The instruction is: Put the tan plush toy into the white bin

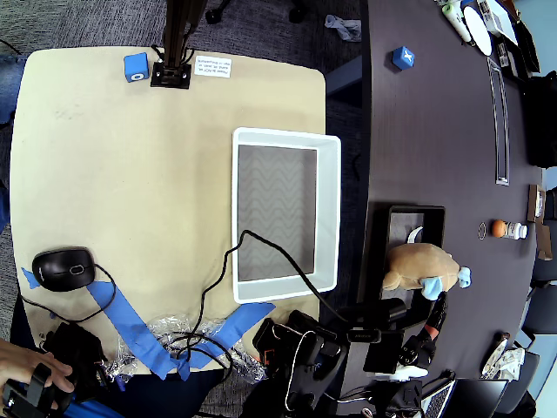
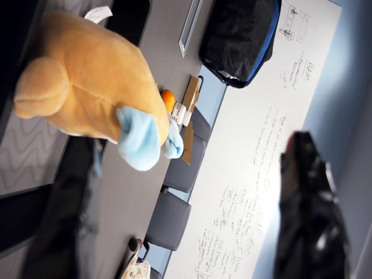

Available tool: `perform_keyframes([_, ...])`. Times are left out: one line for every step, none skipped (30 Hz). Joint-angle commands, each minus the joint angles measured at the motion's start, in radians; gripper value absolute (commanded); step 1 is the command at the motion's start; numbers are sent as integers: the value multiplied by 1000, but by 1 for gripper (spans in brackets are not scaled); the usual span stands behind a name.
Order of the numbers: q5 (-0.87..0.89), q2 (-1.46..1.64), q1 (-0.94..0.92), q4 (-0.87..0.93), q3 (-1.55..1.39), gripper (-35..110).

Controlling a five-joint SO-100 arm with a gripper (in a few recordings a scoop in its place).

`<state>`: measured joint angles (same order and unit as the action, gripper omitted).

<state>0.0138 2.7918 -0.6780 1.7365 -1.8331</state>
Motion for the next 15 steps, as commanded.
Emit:
perform_keyframes([-12, -40, -287, 3, 57, 42])
perform_keyframes([-12, -40, -296, 3, 57, 42])
perform_keyframes([-14, -40, -298, 3, 57, 42])
perform_keyframes([-14, -40, -298, 3, 57, 42])
perform_keyframes([-14, -40, -298, 3, 57, 42])
perform_keyframes([-14, -40, -298, 3, 57, 42])
perform_keyframes([-14, -40, -298, 3, 55, 42])
perform_keyframes([-12, -40, -298, 3, 52, 42])
perform_keyframes([-11, -40, -291, 3, 52, 42])
perform_keyframes([-11, -40, -287, 3, 52, 42])
perform_keyframes([-11, -40, -290, 3, 52, 42])
perform_keyframes([-12, -40, -298, 3, 52, 42])
perform_keyframes([-11, -40, -293, 3, 52, 42])
perform_keyframes([-8, -40, -285, 3, 52, 42])
perform_keyframes([-8, -40, -285, 3, 52, 42])
